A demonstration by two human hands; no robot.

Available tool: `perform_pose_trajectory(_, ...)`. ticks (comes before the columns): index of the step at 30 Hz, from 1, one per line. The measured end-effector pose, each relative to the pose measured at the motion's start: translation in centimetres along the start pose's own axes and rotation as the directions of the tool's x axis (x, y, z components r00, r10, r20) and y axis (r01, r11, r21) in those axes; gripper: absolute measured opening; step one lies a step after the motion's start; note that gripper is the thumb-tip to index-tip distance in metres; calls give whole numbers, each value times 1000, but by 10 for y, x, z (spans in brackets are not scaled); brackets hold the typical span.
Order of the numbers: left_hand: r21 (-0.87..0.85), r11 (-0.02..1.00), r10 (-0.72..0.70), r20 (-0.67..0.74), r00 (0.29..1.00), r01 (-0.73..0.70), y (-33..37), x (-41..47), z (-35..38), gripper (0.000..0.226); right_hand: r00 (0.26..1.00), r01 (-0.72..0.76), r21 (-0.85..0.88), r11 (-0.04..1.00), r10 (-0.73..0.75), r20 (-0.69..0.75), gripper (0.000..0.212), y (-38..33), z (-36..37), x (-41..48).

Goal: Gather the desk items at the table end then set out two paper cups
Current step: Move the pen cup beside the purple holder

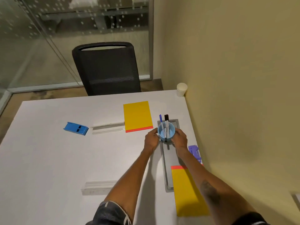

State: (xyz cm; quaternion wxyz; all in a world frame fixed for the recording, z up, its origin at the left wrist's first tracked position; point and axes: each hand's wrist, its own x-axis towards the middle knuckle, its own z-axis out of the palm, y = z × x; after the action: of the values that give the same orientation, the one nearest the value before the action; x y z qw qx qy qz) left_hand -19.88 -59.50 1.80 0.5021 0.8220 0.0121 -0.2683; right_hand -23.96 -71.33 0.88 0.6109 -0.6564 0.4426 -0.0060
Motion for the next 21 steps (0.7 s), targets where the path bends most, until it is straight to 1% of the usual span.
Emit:
perform_pose_trajectory(3,13,998,54,40,998,-55,9,4,20,42,999,-27,16,1000,28,-45,29,2,-20,12)
perform_pose_trajectory(6,-20,996,87,98,991,-85,16,9,39,42,997,-26,14,1000,27,-73,26,4,-39,24)
perform_pose_trajectory(9,-53,993,114,164,980,-107,22,14,57,41,993,-49,107,993,59,-99,21,10,-55,31)
perform_pose_trajectory(11,-71,992,117,206,971,-105,25,17,67,41,987,-80,161,984,100,-125,23,15,-65,33)
perform_pose_trajectory(13,-72,993,106,239,965,-91,27,19,77,41,980,-121,262,957,157,-121,29,18,-71,34)
perform_pose_trajectory(15,-63,994,107,259,960,-93,27,20,86,39,979,-132,350,927,177,-99,43,21,-77,36)
perform_pose_trajectory(18,-73,995,85,275,958,-67,27,22,97,37,983,-143,341,929,172,-56,58,27,-86,37)
perform_pose_trajectory(21,-62,996,73,302,951,-57,29,23,103,39,988,-127,368,921,151,-36,59,31,-93,39)
